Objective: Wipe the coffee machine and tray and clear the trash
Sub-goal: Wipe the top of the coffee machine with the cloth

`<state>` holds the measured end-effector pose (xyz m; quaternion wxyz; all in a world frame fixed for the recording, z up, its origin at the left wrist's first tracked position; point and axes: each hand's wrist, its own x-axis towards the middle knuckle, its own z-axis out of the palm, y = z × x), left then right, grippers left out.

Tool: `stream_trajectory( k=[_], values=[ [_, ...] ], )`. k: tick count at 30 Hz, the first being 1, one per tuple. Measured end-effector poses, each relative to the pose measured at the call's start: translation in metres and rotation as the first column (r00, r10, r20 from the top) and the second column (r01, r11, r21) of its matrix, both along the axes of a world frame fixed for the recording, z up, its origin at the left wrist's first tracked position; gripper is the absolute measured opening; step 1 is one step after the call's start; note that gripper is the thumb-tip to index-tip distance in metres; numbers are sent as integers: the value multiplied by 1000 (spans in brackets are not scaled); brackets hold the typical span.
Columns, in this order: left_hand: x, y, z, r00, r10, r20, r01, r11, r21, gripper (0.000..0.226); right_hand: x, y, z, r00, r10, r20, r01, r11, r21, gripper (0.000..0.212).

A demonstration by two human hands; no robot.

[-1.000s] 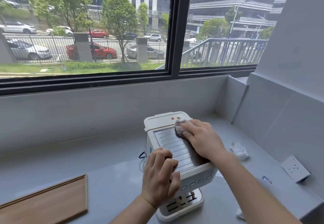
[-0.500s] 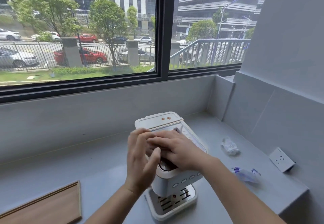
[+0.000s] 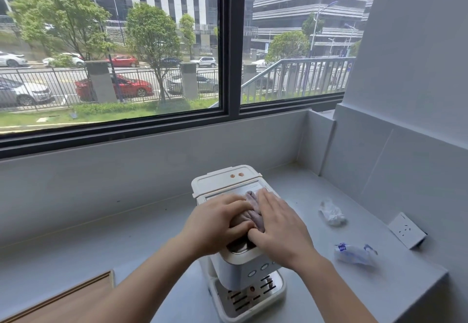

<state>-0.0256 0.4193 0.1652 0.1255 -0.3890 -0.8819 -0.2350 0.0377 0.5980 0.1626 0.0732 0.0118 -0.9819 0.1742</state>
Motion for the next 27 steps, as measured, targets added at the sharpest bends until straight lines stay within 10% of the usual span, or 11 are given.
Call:
stream_trajectory(
  k=[7,27],
  values=[
    [-35,-3,2,974,215,75,-222,968,114,20,-8,-6,-6,999,-42,8,40,985,166,90],
    [-88,43,32,944,324,-67,-329,893,-307,31,-10,-8,-17,992,-84,-95,96,988,123,94]
  ],
)
